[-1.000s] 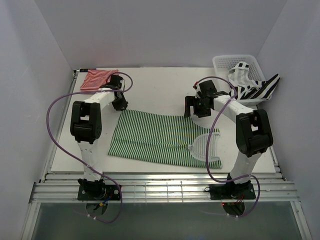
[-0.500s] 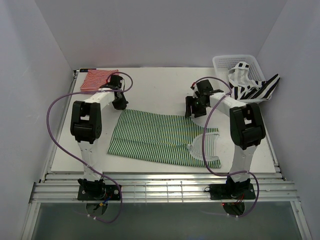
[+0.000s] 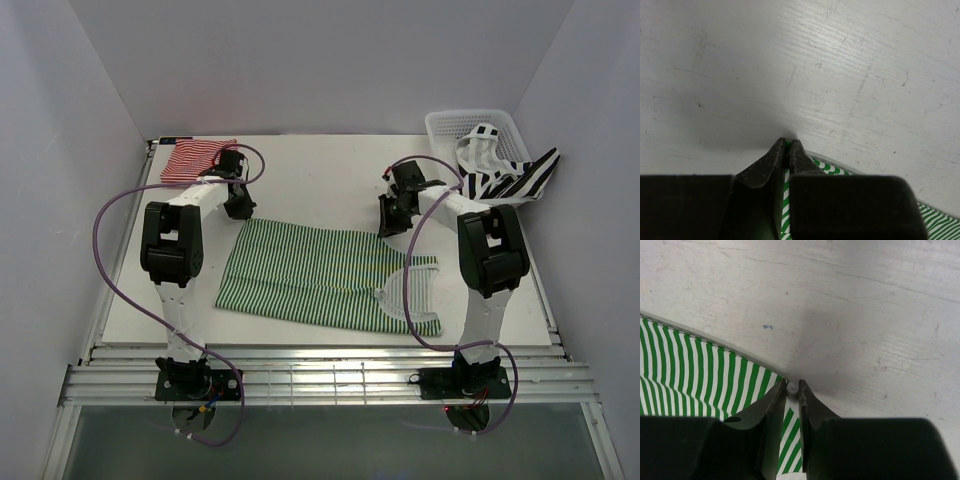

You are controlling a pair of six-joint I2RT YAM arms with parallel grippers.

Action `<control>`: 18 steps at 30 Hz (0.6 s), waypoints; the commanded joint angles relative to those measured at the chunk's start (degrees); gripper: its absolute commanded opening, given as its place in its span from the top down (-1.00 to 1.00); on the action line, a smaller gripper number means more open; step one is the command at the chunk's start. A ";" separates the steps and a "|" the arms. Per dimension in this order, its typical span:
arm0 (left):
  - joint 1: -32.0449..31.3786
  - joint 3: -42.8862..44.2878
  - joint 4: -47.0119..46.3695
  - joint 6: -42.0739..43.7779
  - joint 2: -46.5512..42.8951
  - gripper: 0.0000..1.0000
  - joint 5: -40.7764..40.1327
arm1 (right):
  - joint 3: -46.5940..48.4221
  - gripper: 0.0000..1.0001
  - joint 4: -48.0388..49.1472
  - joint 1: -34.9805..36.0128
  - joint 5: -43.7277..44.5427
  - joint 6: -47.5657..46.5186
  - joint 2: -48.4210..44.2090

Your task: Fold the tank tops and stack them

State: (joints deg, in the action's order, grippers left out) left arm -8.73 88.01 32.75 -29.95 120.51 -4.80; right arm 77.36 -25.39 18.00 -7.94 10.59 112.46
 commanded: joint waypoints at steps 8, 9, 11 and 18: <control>0.29 5.32 -0.50 2.36 1.66 1.00 1.99 | 6.74 0.85 -0.89 -2.09 -0.75 -3.03 1.97; 0.38 6.03 -0.41 2.44 1.57 1.00 2.07 | 8.58 0.85 -0.89 -2.61 -1.19 -4.25 1.62; 0.38 7.09 -0.50 2.53 0.78 1.00 2.51 | 9.99 0.85 -0.89 -2.97 -1.63 -5.66 0.92; 0.38 2.55 -5.14 3.15 -4.83 1.00 2.60 | 8.60 0.85 -0.37 -3.23 -6.99 -10.06 -2.95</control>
State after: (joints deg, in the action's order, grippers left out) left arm -8.73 92.92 31.18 -28.03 122.04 -2.50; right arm 86.43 -26.44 14.74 -11.31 3.66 113.49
